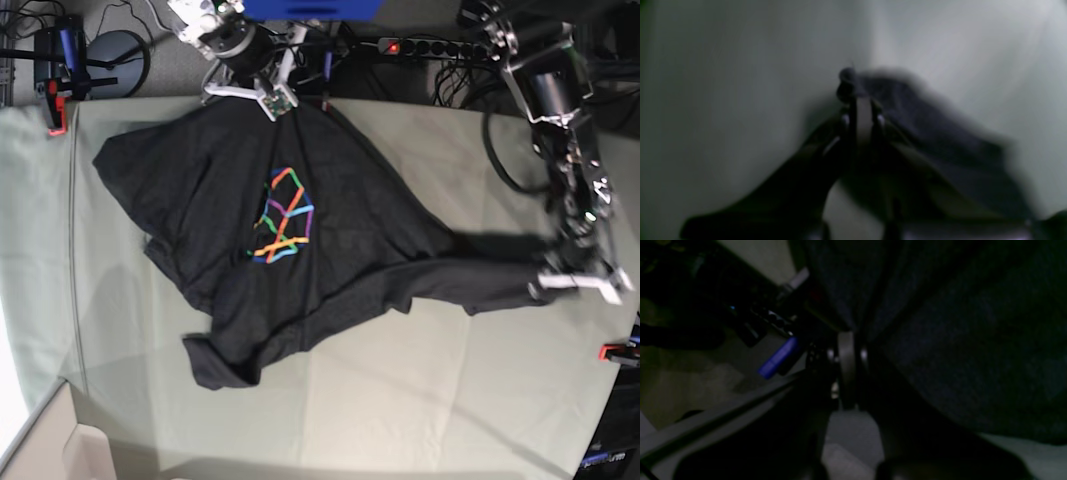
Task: Layout the t-shirt on the table in an organized manner, then fold the t-shirt properly
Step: 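Grasp the shirt hem with the left gripper and pull it toward the right gripper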
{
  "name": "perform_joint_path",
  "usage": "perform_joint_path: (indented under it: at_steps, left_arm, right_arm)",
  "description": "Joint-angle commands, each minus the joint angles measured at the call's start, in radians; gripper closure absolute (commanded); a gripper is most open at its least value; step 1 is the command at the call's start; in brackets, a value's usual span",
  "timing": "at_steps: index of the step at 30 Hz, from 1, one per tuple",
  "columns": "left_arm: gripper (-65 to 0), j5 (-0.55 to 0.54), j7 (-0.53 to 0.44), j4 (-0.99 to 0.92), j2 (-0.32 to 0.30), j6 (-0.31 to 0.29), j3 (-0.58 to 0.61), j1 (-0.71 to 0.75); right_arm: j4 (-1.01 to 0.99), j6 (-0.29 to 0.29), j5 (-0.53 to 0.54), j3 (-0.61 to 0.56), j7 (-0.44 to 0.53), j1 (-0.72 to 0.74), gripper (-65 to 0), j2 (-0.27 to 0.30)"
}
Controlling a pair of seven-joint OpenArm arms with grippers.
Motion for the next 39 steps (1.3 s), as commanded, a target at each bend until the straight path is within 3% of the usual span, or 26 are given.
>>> perform_joint_path:
  at_steps: [1, 5, 9, 16, 22, 25, 32, 35, 39]
  left_arm:
    - [-0.4, -0.009, -0.015, 0.092, 0.006, -0.006, 0.0, -0.023]
    - [-0.4, -0.031, 0.02, 0.248, 0.016, -0.005, 0.009, -0.056]
    - [-0.5, -0.02, 0.026, 0.208, 0.018, -0.005, 0.029, -0.227]
    - [-0.9, -0.02, -0.008, -0.232, 0.0, -0.005, 0.108, -0.517]
    - [-1.7, -0.025, -0.241, -0.657, 0.003, -0.005, 0.17, -0.721]
    - [-9.6, -0.028, -0.333, -0.777, 0.006, -0.005, 0.236, -0.771]
    - [-46.2, -0.028, -0.404, -0.814, 0.036, -0.005, 0.394, -0.726]
    - [-47.7, -0.028, -0.399, -0.763, 0.032, -0.005, 0.408, -0.678]
    - [-40.3, -0.029, -0.333, -0.605, 0.009, -0.005, 0.398, -0.536]
  right_arm:
    - [0.01, -0.002, 0.0, 0.0, 0.007, 0.001, 0.0, -0.002]
    - [0.008, -0.002, 0.0, 0.0, 0.007, 0.005, 0.0, -0.002]
    - [0.004, -0.002, 0.0, 0.0, 0.01, 0.007, 0.0, -0.002]
    - [0.002, -0.002, 0.0, 0.0, 0.007, 0.021, 0.0, 0.0]
    - [0.002, -0.002, 0.0, 0.0, 0.007, 0.021, 0.0, -0.002]
    - [0.005, -0.002, 0.0, 0.0, 0.007, 0.025, 0.0, -0.005]
    - [0.013, -0.002, 0.001, -0.003, 0.007, 0.051, 0.0, -0.015]
    - [0.014, -0.002, 0.001, 0.0, 0.007, 0.058, 0.0, -0.026]
    - [0.027, -0.002, 0.001, 0.0, 0.006, 0.074, 0.0, -0.026]
